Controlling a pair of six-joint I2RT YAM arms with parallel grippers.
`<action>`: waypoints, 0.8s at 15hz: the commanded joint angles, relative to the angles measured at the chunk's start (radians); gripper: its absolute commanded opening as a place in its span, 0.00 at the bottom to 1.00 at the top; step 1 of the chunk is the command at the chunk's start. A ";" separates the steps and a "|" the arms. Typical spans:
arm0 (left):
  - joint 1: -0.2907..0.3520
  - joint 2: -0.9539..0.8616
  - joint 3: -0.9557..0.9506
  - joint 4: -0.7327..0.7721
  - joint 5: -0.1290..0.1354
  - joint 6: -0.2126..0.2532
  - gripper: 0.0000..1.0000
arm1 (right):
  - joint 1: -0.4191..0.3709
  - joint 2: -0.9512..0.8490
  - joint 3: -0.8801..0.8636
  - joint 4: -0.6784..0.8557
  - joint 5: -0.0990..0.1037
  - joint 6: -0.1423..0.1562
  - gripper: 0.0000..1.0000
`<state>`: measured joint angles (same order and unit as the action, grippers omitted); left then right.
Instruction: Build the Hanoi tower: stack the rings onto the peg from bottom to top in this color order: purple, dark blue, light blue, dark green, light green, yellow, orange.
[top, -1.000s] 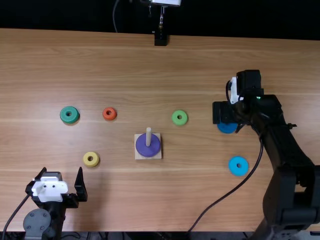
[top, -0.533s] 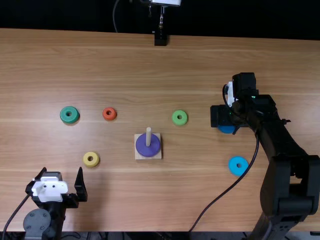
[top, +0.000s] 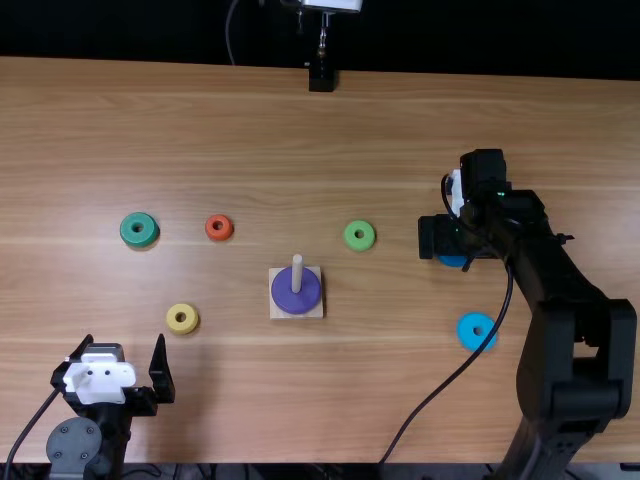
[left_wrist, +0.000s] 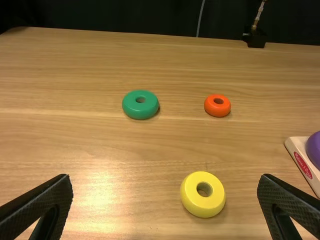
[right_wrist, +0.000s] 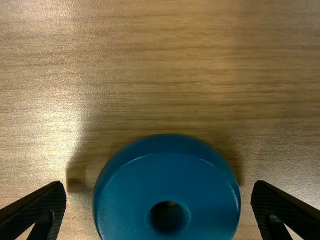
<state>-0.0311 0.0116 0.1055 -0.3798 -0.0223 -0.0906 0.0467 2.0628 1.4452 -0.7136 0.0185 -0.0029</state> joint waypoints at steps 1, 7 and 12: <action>0.003 -0.012 -0.105 -0.082 -0.002 0.006 1.00 | -0.002 0.025 0.004 -0.002 0.000 0.001 1.00; 0.003 -0.012 -0.105 -0.082 -0.002 0.006 1.00 | -0.004 0.023 -0.006 -0.004 -0.013 0.001 0.06; 0.005 -0.012 -0.105 -0.082 -0.002 0.006 1.00 | 0.001 0.019 -0.003 -0.005 -0.019 0.001 0.00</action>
<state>-0.0311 0.0116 0.1059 -0.3798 -0.0223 -0.0906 0.0467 2.0628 1.4452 -0.7147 0.0139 -0.0021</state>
